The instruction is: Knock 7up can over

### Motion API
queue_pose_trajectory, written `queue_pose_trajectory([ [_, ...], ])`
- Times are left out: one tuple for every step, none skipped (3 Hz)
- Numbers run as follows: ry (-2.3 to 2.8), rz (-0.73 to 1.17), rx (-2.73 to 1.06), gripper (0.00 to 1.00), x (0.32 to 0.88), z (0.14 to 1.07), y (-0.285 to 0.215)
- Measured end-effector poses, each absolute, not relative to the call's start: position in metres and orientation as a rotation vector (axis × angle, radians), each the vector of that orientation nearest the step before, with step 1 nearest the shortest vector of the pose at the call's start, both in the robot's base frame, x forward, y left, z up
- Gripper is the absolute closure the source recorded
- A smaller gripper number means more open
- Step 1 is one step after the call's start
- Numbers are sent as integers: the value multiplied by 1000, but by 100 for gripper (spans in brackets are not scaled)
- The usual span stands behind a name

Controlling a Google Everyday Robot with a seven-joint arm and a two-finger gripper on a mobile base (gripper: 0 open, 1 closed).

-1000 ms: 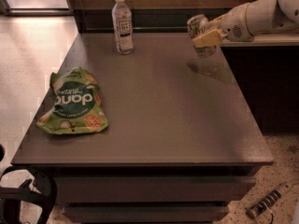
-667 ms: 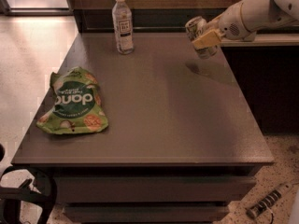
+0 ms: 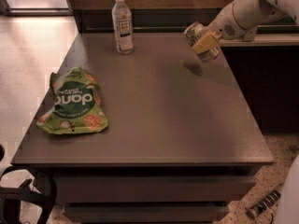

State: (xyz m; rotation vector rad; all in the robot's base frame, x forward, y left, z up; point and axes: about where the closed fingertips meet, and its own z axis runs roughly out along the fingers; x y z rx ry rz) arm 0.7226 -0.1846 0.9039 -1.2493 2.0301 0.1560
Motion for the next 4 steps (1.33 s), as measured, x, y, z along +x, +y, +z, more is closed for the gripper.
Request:
queue_pose_trajectory([
  [2064,116,-1297,100,723,897,-185],
  [2098,113,-1354,100,725,885,-181],
  [2128,127,-1403,100,725,876,-178],
  [2152,161,-1453,100,726,864,-171],
])
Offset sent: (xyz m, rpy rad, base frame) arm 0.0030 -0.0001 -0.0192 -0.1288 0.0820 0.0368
